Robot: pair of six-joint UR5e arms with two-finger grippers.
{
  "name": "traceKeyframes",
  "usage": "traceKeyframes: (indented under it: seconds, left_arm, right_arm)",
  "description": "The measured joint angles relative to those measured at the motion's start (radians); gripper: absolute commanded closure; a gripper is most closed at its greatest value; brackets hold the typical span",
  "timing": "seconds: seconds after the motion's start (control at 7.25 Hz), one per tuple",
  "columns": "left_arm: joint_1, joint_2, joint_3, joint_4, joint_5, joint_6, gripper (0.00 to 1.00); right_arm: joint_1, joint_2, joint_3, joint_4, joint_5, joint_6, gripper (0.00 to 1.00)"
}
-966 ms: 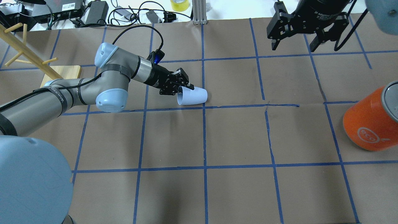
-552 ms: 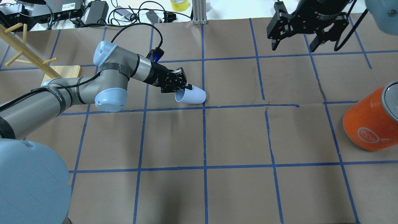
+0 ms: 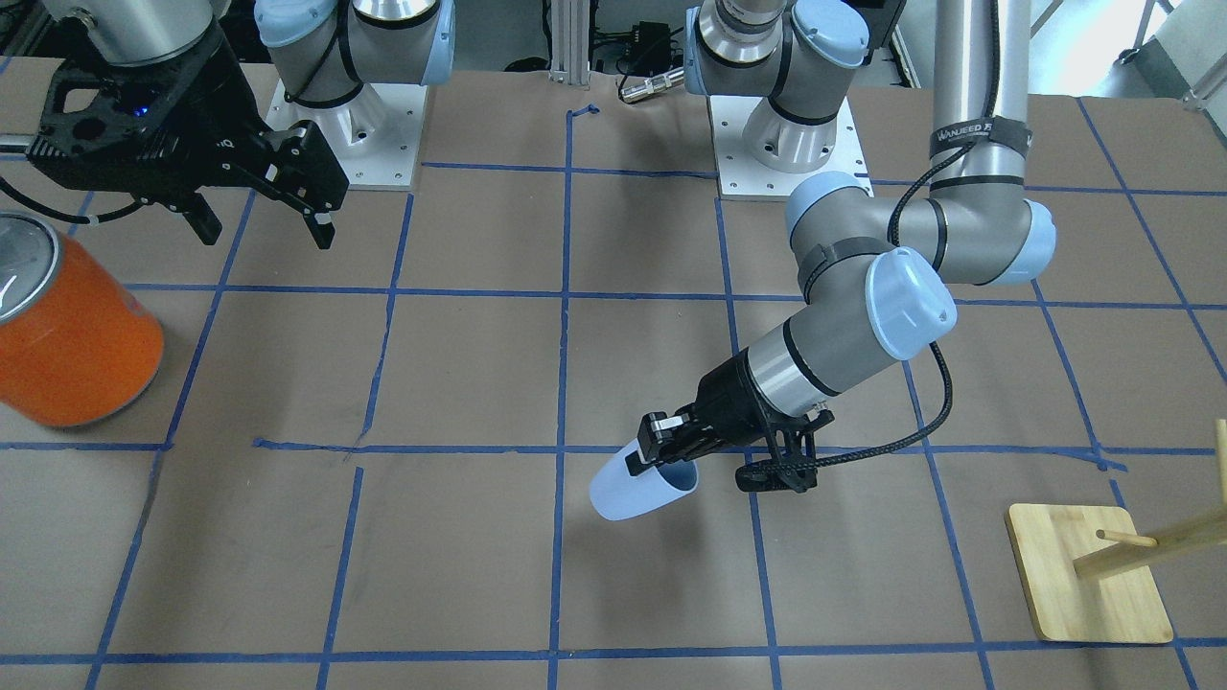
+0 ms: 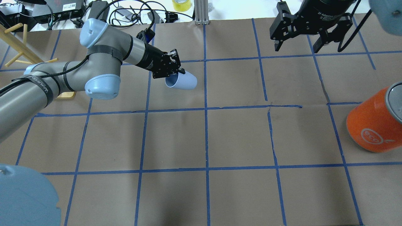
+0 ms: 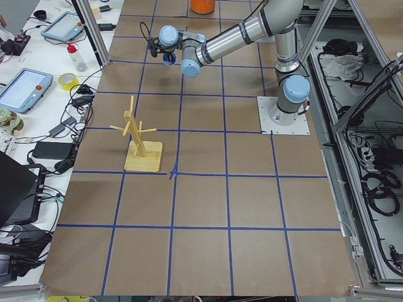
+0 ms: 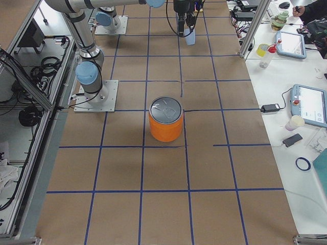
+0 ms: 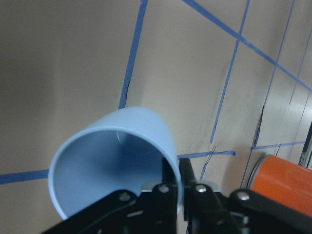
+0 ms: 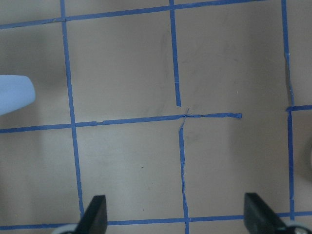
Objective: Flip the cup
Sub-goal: 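Lift the cup with the left gripper and swing it upright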
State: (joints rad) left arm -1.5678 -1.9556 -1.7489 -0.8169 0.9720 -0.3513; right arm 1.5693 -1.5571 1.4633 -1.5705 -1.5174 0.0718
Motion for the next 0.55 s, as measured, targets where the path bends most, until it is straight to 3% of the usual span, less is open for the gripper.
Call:
traceKeyframes:
  seconds: [0.28, 0.55]
  left_arm:
    - [0.001, 0.003, 0.082, -0.093, 0.225, 0.088, 1.0]
    - [0.002, -0.024, 0.181, -0.198, 0.453, 0.313, 1.0]
  right_arm:
    - [0.0, 0.0, 0.0, 0.001, -0.001, -0.001, 0.0]
    - [0.0, 0.0, 0.0, 0.001, -0.003, -0.001, 0.0]
